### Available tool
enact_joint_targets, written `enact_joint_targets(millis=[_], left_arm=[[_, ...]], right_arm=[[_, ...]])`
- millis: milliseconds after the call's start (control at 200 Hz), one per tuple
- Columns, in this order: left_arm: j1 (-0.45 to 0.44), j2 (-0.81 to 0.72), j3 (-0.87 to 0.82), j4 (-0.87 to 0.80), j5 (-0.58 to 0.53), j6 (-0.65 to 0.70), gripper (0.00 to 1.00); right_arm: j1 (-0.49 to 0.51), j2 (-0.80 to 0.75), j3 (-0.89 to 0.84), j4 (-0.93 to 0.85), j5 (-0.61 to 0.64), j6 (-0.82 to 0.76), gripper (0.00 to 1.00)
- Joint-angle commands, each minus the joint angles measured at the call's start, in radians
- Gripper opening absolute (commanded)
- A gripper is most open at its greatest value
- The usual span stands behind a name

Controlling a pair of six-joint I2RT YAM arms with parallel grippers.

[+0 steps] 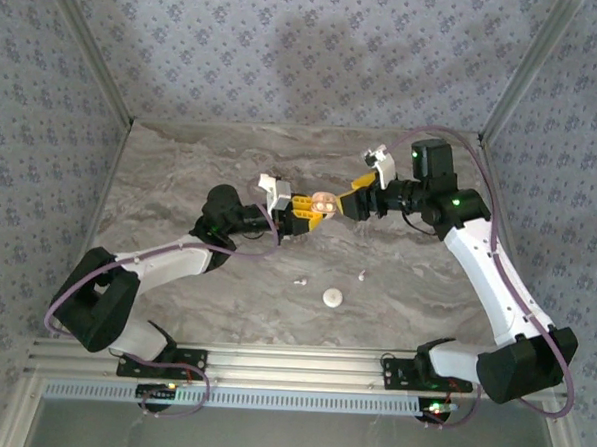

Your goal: Insert wireless bluetooth earbuds into charging case

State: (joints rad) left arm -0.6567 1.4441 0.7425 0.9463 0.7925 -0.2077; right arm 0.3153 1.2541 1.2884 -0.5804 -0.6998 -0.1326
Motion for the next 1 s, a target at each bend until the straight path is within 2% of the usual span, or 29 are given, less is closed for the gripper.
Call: enact_joint_targets(millis=[0, 100, 380, 994], left_arm=[[-0.005, 0.003, 0.004, 0.039, -0.004, 0.001, 0.11], [-0.005, 0.002, 0.008, 0.033, -0.004, 0.004, 0.11], [-0.005, 0.002, 0.014, 0.026, -0.001, 0.008, 0.11], [-0.005, -0.015, 0.020, 0.006, 0.004, 0.023, 0.11]], right_arm=[[-0.006, -0.032, 0.002, 0.029, -0.022, 0.023, 0.73], [-0.004, -0.042, 0.001, 0.041, -0.036, 0.036, 0.77], [0.039, -0.035, -0.002, 0.065, -0.091, 0.036, 0.80], [0.082, 0.044, 0.026, 0.047, -0.033, 0.016, 0.80]])
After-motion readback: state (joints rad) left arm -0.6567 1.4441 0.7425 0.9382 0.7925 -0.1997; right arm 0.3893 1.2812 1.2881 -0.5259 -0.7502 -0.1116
